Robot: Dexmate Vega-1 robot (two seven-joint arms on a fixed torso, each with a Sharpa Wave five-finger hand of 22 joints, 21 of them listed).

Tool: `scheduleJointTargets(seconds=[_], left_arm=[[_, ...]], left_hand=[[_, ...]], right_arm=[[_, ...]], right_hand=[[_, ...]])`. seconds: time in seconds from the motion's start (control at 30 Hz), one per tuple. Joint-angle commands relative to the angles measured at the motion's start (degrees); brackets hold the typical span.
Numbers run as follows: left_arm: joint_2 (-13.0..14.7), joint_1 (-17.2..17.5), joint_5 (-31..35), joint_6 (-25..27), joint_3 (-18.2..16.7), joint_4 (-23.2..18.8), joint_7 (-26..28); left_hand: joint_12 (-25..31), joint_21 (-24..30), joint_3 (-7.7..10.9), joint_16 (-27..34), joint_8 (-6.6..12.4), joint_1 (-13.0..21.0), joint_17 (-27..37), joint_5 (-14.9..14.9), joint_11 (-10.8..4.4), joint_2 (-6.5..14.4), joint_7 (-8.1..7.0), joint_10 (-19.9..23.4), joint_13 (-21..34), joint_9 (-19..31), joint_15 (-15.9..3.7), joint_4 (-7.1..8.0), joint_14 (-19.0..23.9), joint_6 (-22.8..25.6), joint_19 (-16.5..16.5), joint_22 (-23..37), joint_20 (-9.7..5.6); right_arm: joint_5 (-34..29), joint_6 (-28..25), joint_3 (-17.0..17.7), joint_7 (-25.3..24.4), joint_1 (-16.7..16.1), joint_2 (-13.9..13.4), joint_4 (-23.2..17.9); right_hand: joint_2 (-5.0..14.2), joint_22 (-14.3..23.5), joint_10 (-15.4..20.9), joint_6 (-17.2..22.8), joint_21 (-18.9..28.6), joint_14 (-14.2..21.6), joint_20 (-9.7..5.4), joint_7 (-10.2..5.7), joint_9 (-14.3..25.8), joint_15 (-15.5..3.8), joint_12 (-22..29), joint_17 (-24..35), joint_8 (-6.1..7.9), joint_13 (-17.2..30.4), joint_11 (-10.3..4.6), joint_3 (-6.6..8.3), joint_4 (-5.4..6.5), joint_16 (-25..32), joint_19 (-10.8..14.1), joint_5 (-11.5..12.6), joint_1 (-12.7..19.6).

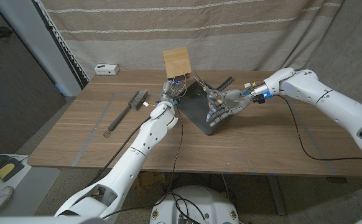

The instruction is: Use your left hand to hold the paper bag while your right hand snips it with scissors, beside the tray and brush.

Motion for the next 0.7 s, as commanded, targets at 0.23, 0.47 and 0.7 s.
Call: scheduleJointTargets(seconds=[0.23, 0.47, 0.7], left_arm=[[0.5, -0.3, 0.3, 1.8, 1.1, -0.4, -1.2], [0.8, 0.2, -0.1, 2.4, 1.1, -1.1, -1.3], [1.2, 0.4, 0.5, 2.0, 1.3, -1.6, -1.7]], left_hand=[[0.5, 0.6, 0.07, 0.2, 0.2, 0.3, 0.2, 0.4, -3.1, 0.5, -2.18, -0.3, -0.2, 2.8, -6.95, -0.15, -0.7, 2.3, -0.2, 0.0, -7.48], [0.6, 0.8, 0.15, 0.4, 0.11, 0.6, 0.1, 0.4, -3.05, 0.1, -2.15, 0.4, -1.1, 2.0, -6.99, -0.65, -0.5, 3.1, -0.3, -0.1, -7.49], [0.8, 1.1, 0.2, 0.4, -0.05, 0.7, 0.1, 0.4, -3.1, -0.1, -2.25, 0.5, -1.5, 1.6, -6.95, -0.77, -0.4, 3.2, -0.3, -0.1, -7.48]], right_arm=[[-3.6, 1.3, -1.2, -0.9, 1.9, 0.2, -0.9], [-3.5, 0.5, -1.8, -0.2, 2.6, 1.2, 0.2], [-4.1, 0.7, -2.3, 0.2, 3.3, 1.8, 1.1]], right_hand=[[0.1, 0.3, -0.1, -1.5, -0.2, 0.1, 0.46, 2.4, 0.4, 0.8, -0.1, 0.0, 0.22, 0.1, 0.86, -0.09, 0.13, 0.3, 0.4, -0.3, -0.5], [0.14, 0.3, 0.0, -1.6, -0.2, 0.3, 0.68, 2.48, 0.5, 0.98, -0.1, 0.0, 0.2, 0.1, 1.15, -0.11, 0.23, 0.4, 0.4, -0.4, -0.7], [0.21, 0.3, 0.0, -1.6, -0.3, 0.3, 0.64, 2.66, 0.4, 1.01, -0.2, 0.0, 0.14, 0.1, 1.07, -0.1, 0.29, 0.3, 0.6, -0.5, -0.8]])
